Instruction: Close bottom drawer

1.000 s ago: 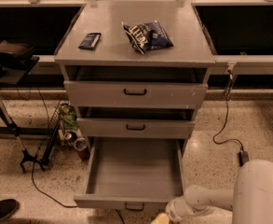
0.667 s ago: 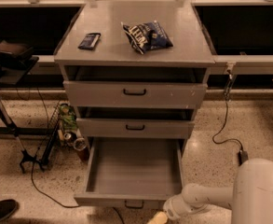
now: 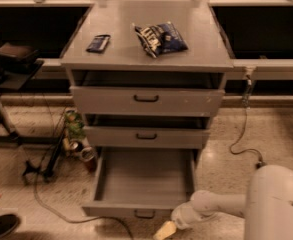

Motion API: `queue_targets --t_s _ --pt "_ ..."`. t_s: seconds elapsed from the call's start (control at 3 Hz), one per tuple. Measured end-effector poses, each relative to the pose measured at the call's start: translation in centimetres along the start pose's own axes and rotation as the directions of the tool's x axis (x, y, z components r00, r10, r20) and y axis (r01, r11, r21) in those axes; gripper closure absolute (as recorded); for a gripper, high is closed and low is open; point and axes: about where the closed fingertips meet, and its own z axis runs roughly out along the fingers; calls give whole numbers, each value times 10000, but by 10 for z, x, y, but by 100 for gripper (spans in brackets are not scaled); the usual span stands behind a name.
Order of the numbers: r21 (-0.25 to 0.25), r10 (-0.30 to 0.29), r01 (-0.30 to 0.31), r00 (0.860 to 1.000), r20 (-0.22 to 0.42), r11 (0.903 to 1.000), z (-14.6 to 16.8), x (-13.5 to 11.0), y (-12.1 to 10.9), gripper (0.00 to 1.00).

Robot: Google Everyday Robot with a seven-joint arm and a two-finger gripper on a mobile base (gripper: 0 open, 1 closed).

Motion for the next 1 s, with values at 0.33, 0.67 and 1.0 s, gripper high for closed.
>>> queue_targets --t_s 0.33,0.67,1.0 --pt "1 -3 3 10000 0 10000 0 0 0 0" --pt "108 -238 238 9997 -19 9997 -3 -7 -3 0" --pt "265 -485 486 9988 -41 9985 -7 -18 -9 0"
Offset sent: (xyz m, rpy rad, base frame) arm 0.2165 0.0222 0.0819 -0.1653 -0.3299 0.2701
